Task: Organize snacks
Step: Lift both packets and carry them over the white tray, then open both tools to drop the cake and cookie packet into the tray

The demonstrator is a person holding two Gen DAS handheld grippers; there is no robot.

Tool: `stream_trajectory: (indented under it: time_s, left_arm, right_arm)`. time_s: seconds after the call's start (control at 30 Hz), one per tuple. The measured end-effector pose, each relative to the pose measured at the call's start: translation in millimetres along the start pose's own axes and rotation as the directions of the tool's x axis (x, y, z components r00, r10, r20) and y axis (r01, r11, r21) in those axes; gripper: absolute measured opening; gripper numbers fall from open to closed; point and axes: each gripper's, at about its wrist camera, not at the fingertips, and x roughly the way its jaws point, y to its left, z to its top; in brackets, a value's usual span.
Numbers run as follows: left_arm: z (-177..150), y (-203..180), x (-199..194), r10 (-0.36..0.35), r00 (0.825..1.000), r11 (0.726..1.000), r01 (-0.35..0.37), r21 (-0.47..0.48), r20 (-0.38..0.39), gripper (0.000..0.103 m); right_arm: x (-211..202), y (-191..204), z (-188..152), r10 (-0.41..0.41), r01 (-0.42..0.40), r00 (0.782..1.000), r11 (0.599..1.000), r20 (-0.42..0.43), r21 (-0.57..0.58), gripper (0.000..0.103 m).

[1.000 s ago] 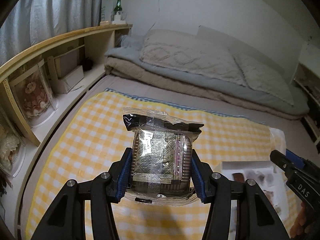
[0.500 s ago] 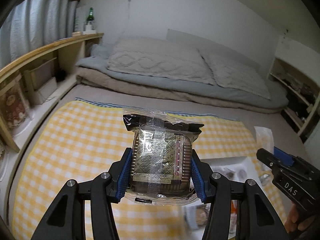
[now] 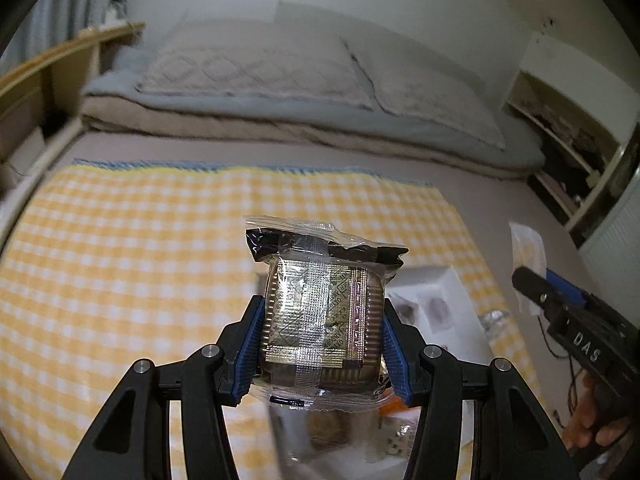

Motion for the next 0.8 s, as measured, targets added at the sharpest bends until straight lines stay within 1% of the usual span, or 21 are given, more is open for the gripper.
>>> stream_trajectory:
  time_s: [0.07, 0.13, 0.23, 0.33, 0.53, 0.6, 0.67, 0.7, 0.73, 0.77, 0.8]
  left_arm:
    - [0, -1, 16, -0.013, 0.999, 1.000, 0.013, 0.005, -0.035, 0.053]
    - [-4, 3, 35, -0.016, 0.996, 1.000, 0.015, -0.012, -0.083, 0.053]
    - [9, 14, 62, -0.023, 0.991, 0.999, 0.018, -0.038, -0.134, 0.053]
    - [19, 13, 86, -0.040, 0.985, 0.999, 0.034, -0.037, -0.167, 0.053]
    - [32, 14, 113, -0.075, 0.981, 0.997, 0.067, -0.048, -0.178, 0.054]
    - [28, 15, 116, -0.071, 0.982, 0.997, 0.066, -0.037, -0.177, 0.054]
    - [30, 14, 124, -0.073, 0.982, 0.997, 0.071, -0.018, -0.174, 0.054]
    - [22, 11, 127, -0.074, 0.982, 0.997, 0.073, -0.013, -0.174, 0.053]
    - [24, 11, 131, -0.079, 0.981, 0.997, 0.080, -0.003, -0.176, 0.054]
    - [24, 9, 136, -0.088, 0.979, 0.996, 0.091, 0.009, -0.182, 0.059]
    - [23, 6, 139, -0.098, 0.978, 0.995, 0.103, 0.016, -0.184, 0.074]
  right_arm:
    - [6, -9, -1, -0.007, 0.007, 1.000, 1.000, -0.013, 0.015, 0.042]
    - [15, -18, -2, -0.028, 0.029, 0.999, 0.999, -0.035, 0.031, 0.042]
    - [23, -26, -5, -0.029, 0.032, 0.998, 0.998, -0.059, 0.046, 0.042]
    - [36, -36, -7, -0.028, 0.034, 0.996, 0.997, -0.086, 0.065, 0.042]
    - [64, -52, -9, -0.033, 0.049, 0.989, 0.993, -0.145, 0.106, 0.042]
    - [73, -55, -9, -0.033, 0.053, 0.986, 0.991, -0.164, 0.120, 0.042]
    - [80, -57, -10, -0.030, 0.055, 0.983, 0.990, -0.180, 0.131, 0.042]
    - [83, -58, -10, -0.032, 0.057, 0.982, 0.989, -0.185, 0.133, 0.042]
    - [87, -59, -11, -0.034, 0.060, 0.981, 0.989, -0.189, 0.132, 0.042]
    - [89, -59, -10, -0.034, 0.060, 0.981, 0.989, -0.192, 0.131, 0.042]
    - [92, -60, -10, -0.035, 0.061, 0.980, 0.989, -0.194, 0.132, 0.042]
